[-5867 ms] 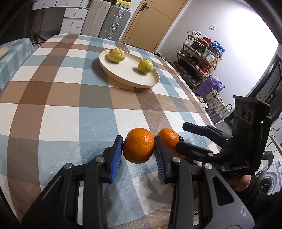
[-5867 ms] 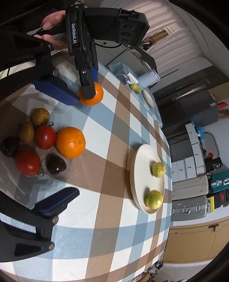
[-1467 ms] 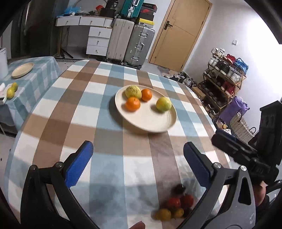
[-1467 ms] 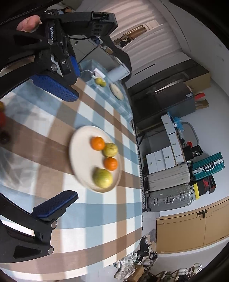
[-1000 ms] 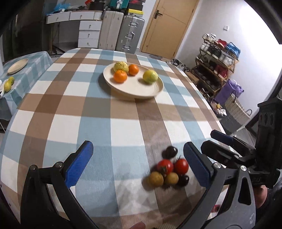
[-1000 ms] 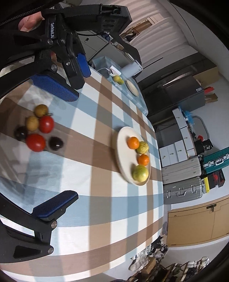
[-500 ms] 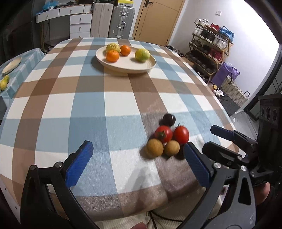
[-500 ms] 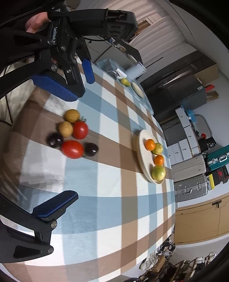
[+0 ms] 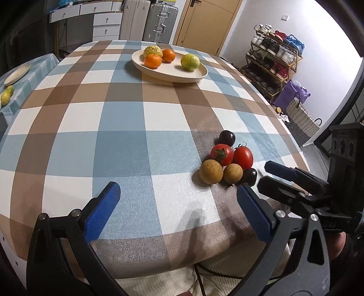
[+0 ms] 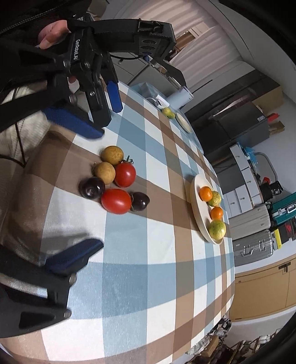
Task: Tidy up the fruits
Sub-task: 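Grasp a dark plum with the right tool while the left tool grasps a small brown fruit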
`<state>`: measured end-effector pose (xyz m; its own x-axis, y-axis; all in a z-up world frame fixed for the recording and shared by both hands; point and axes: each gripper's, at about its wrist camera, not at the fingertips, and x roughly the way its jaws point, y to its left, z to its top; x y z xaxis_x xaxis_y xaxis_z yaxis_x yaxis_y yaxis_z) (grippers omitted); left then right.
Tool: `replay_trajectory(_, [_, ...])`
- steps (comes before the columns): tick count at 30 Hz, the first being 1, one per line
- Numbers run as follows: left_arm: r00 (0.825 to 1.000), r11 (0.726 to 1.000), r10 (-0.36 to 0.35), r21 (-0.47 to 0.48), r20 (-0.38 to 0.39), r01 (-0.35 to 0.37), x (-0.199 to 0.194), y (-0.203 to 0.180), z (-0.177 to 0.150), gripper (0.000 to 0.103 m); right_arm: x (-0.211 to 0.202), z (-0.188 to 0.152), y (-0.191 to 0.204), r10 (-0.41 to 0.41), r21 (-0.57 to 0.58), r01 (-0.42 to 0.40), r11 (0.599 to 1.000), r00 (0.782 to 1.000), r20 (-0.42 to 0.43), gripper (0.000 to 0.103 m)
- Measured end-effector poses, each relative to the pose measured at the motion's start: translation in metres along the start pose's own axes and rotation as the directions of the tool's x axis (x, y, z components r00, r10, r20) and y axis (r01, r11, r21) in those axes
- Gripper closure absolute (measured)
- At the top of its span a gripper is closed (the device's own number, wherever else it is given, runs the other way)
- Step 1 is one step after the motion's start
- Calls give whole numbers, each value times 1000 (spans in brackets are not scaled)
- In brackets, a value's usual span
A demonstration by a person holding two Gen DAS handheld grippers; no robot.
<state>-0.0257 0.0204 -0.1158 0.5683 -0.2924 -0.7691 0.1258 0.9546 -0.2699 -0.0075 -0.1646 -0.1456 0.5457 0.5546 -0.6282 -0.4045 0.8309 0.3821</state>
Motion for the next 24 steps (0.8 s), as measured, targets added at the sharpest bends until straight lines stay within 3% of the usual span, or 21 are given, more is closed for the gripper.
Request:
replay_trajectory(8, [1000, 1000, -11, -19, 0, 11, 3, 3, 1, 1, 12, -2, 3, 16, -16, -16, 1000, 999, -34, 49])
replay_trajectory(10, [1000, 1000, -15, -14, -1, 15, 4, 3, 2, 1, 13, -3, 3, 20, -18, -21, 1000, 999, -34, 68])
replay_trajectory(12, [1000, 999, -29, -15, 0, 29, 5, 2, 2, 1, 14, -3, 4, 16, -24, -17, 1000, 999, -39, 78])
replay_trajectory(24, [999, 999, -50, -18, -20, 50, 14, 0, 6, 1, 8, -7, -8, 66, 14, -66, 998, 998, -3, 80])
